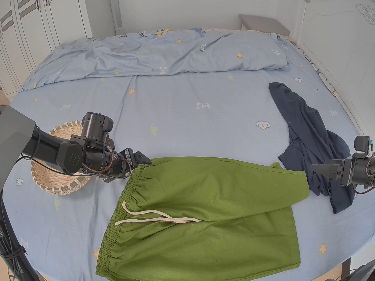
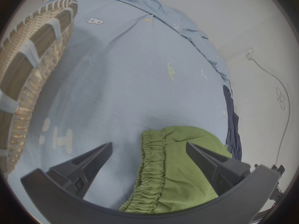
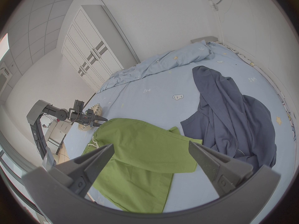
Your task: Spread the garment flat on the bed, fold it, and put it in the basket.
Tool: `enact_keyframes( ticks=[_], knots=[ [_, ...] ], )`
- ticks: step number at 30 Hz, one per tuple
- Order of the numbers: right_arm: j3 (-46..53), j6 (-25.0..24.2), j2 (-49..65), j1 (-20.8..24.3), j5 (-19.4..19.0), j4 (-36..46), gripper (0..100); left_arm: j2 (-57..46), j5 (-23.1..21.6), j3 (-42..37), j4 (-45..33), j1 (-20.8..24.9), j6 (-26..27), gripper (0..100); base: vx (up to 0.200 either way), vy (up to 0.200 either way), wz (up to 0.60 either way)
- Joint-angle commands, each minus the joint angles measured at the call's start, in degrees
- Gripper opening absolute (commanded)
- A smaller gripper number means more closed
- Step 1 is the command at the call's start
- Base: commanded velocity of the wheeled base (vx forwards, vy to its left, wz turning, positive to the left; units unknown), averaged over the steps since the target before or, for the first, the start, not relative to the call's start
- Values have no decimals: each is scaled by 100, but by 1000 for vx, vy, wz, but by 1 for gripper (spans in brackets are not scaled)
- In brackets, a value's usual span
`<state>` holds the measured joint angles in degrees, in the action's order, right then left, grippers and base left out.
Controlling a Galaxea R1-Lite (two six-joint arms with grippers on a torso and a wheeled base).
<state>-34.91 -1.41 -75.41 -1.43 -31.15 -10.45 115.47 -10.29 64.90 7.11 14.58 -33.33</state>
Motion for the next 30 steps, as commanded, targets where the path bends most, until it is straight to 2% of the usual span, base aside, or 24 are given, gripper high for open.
enact_keyframes(
  ticks=[1, 4, 5, 21, 27, 30],
  knots=[
    [2, 1, -9, 20, 3, -1, 100, 99, 1, 14, 28, 27, -7, 100, 0, 0, 0],
    [2, 1, -9, 46, 3, -1, 100, 169, 1, 5, 247, 63, -42, 100, 0, 0, 0],
    [2, -8, -9, 46, 3, -1, 100, 178, 1, 5, 291, 63, -42, 0, 0, 0, 0],
    [2, 1, -9, 37, 3, 8, 100, 81, 45, -4, 405, 63, -16, 0, 0, 0, 0],
    [-15, 1, -123, -24, 3, -1, 100, -525, 18, -39, 388, -377, -16, 0, 0, 0, 0],
    [-33, 1, -334, -60, 3, -10, 100, -605, 9, -74, 370, -386, -16, 0, 0, 0, 0]
  ],
)
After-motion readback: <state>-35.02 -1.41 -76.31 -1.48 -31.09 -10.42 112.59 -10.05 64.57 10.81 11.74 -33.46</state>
